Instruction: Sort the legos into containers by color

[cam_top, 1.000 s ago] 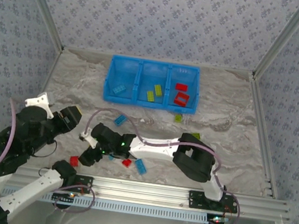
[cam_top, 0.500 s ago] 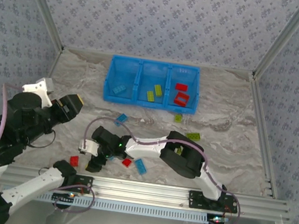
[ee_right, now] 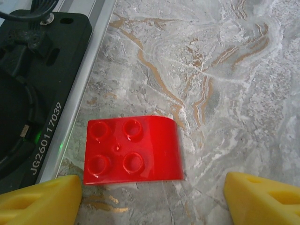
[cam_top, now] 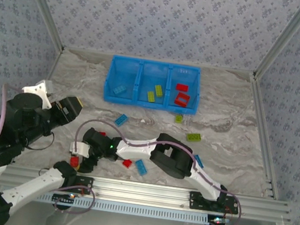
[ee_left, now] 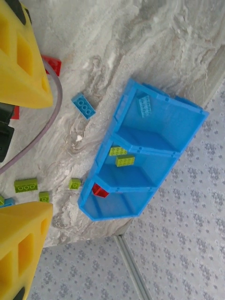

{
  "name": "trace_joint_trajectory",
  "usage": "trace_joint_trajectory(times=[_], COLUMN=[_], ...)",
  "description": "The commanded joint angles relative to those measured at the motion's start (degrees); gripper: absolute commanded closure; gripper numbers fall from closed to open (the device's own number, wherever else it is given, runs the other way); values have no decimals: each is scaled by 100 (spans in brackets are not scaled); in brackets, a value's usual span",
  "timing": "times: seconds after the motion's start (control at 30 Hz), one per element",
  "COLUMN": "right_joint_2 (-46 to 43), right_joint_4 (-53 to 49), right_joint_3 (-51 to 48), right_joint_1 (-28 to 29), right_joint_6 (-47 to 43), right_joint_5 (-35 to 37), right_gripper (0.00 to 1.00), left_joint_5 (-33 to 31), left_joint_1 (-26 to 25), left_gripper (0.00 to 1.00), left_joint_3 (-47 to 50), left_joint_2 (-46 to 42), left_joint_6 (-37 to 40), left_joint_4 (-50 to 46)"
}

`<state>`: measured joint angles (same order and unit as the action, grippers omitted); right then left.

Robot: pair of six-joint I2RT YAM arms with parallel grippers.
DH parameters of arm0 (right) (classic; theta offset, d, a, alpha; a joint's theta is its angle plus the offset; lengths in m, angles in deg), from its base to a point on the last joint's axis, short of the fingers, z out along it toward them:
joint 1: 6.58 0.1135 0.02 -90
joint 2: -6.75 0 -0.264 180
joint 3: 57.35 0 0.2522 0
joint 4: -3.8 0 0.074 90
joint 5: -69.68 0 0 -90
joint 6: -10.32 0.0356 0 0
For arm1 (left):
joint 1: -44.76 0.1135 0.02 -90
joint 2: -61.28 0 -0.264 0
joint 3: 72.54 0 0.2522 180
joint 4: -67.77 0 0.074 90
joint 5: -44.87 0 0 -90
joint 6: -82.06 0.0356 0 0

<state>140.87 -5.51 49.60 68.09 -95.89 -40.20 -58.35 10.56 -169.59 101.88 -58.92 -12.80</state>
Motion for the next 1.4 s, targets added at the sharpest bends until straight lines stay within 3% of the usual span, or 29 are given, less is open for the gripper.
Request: trace_joint_trajectory(times=[0.0,0.23,0.43,0.7,0.83,1.1,1.37], right_joint_2=[327,585,667,614,270,-888,-2129], right_joint_4=[-250,-448,-545,-572,-210,636,382], right_joint_3=[218,603,709,696,285,-815,-1377], right_joint_1=[162,221,239,339,291,-207,-707], right_joint_6=[-82,-14,-39,-129,25,539,628], right_joint_5=[-18,77,159,439,629,864,1403], right_gripper=[18,22,29,56,64,65,66], left_joint_5=[-452,-1022,-874,-879,-890,-305,639], left_joint_1=[-27,-28,-26,-27,-26,-26,-29], left_gripper=[46,48,44,44,43,43,43], left_joint_3=[-360,-899,-1120,-1124,-1062,-1157,-1516], left_joint_2=[62,436,817,756,665,698,952], left_joint_6=[-356,-1136,-1287,-1243,-1053,-272,175], left_joint_4=[-795,-2330,-2842,-2742,-2575,-1610,-937])
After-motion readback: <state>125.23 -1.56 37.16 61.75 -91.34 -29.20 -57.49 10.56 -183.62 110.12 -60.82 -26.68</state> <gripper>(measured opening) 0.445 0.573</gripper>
